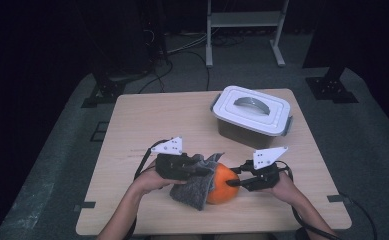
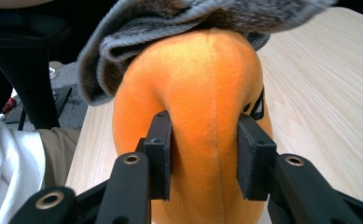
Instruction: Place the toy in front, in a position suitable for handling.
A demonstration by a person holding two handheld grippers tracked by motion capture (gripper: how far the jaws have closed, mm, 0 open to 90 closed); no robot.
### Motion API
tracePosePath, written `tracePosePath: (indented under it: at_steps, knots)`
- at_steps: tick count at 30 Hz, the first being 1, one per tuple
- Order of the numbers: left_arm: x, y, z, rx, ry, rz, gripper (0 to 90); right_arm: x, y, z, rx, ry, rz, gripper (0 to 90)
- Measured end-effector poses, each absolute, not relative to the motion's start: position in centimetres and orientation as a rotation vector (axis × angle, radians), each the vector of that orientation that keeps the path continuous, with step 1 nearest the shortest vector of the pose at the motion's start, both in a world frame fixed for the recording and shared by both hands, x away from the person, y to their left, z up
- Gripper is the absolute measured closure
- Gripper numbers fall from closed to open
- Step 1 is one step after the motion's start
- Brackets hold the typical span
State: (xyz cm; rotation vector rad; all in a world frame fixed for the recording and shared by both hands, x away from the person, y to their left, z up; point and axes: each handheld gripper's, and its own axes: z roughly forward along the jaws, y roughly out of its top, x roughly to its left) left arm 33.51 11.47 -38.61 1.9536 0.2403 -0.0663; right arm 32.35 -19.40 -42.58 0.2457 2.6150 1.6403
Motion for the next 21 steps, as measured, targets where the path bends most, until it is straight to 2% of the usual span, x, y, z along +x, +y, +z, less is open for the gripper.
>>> tracePosePath:
  at_steps: [1, 2, 3, 4, 7, 9, 13, 17, 21]
  knots:
    - [33.5, 11.4, -38.9, 1.948, 0.254, -0.071, 69.5, 32.4, -19.4, -42.6, 0.282, 2.621, 1.647, 53.6]
    - [33.5, 11.4, -38.9, 1.948, 0.254, -0.071, 69.6, 32.4, -19.4, -42.6, 0.282, 2.621, 1.647, 53.6]
    - [33.4, 11.2, -39.1, 1.949, 0.258, -0.078, 69.6, 32.4, -19.3, -42.2, 0.333, 2.640, 1.630, 41.6]
    - [33.4, 11.2, -39.1, 1.949, 0.258, -0.078, 69.6, 32.4, -19.3, -42.2, 0.333, 2.640, 1.630, 41.6]
    - [33.3, 10.9, -39.1, 1.954, 0.260, -0.073, 69.6, 31.8, -18.9, -41.1, 0.335, 2.650, 1.555, 32.4]
    - [33.3, 10.7, -39.0, 1.959, 0.257, -0.069, 69.6, 31.3, -19.0, -39.8, 0.344, 2.606, 1.572, 29.0]
    - [33.0, 9.6, -38.6, 1.975, 0.217, -0.080, 69.6, 31.2, -17.8, -39.5, 0.331, 2.659, 1.458, 23.8]
    - [33.1, 9.6, -38.7, 1.977, 0.219, -0.081, 69.5, 31.4, -17.1, -40.0, 0.323, 2.682, 1.435, 25.6]
    - [33.5, 10.8, -39.0, 1.937, 0.262, -0.092, 69.5, 31.6, -17.7, -40.6, 0.336, 2.692, 1.471, 41.2]
